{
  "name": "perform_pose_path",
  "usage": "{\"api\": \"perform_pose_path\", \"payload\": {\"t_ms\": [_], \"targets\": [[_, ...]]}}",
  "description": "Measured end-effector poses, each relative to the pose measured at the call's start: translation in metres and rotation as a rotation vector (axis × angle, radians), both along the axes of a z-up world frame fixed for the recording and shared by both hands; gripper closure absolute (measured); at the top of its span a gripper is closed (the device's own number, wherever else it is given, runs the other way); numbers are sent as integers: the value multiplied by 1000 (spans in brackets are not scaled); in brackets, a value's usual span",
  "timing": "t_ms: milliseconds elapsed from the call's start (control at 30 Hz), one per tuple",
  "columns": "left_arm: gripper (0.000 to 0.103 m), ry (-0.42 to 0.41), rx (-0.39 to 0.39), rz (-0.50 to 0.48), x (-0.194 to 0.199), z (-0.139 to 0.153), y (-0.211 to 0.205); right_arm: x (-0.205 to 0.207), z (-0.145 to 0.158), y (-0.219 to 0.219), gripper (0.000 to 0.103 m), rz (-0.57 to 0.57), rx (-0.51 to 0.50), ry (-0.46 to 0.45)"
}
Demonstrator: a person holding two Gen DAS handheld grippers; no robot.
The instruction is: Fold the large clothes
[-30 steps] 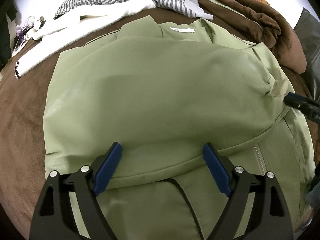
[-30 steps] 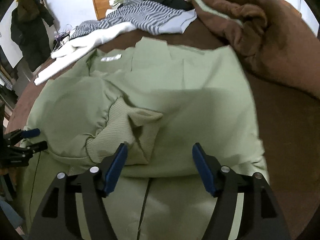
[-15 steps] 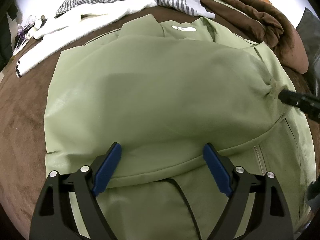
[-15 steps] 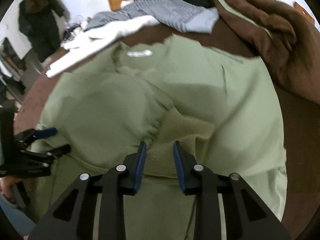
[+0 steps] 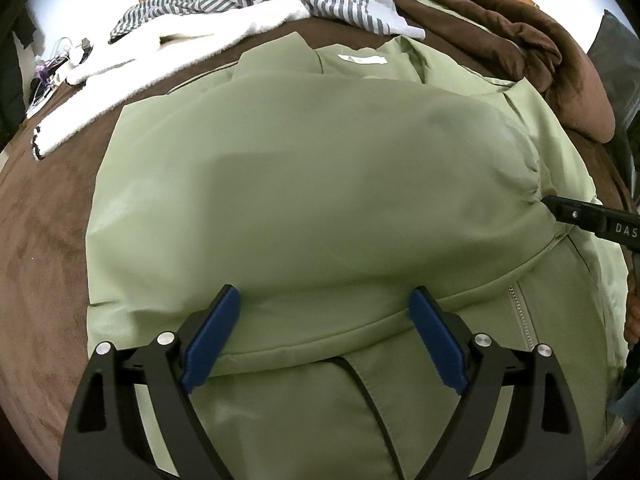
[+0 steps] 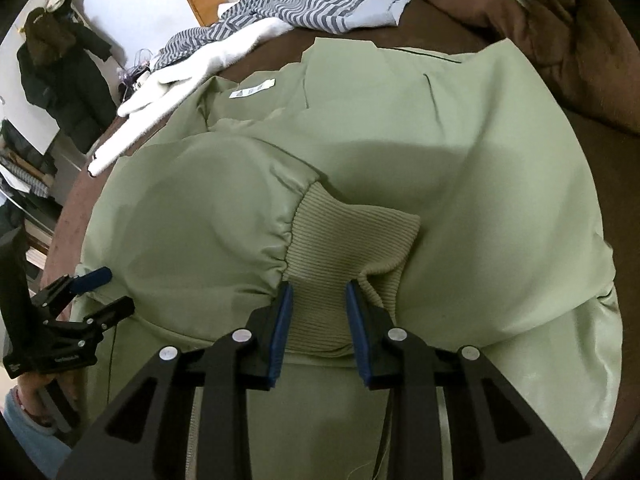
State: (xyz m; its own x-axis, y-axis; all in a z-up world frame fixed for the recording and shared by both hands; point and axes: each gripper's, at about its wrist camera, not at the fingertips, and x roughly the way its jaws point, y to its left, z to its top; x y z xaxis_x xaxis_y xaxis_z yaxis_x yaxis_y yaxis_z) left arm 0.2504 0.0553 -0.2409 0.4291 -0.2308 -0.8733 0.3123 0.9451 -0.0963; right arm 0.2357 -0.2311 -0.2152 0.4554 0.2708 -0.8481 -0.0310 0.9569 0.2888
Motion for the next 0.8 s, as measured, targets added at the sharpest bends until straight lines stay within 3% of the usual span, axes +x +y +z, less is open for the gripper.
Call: {"api": "perform_pose_path", "payload": {"t_ms": [100, 200, 233, 267, 400, 533, 667, 800], "targets": [[12, -15, 14, 20, -3, 3, 0, -6, 8, 0, 72, -6, 12, -29], [7, -26, 15, 34, -11, 13, 1, -22, 32, -1, 55, -17, 12, -100], [7, -29, 10, 35, -15, 18, 3, -28, 41, -1, 30, -21, -4, -128], [7, -32, 4, 38, -19, 23, 5, -38, 54, -3, 15, -17, 1, -171], [7, -23, -11, 66, -45, 49, 20, -66, 91, -13, 15, -7, -10, -232], [7, -14, -18, 100, -80, 73, 41, -99, 115, -29, 15, 11, -28, -232], [7, 33, -94, 159, -119, 84, 71, -138, 121, -52, 15, 20, -11, -190], [7, 93, -103, 200, -168, 80, 96, -189, 110, -79, 15, 31, -10, -117]]}}
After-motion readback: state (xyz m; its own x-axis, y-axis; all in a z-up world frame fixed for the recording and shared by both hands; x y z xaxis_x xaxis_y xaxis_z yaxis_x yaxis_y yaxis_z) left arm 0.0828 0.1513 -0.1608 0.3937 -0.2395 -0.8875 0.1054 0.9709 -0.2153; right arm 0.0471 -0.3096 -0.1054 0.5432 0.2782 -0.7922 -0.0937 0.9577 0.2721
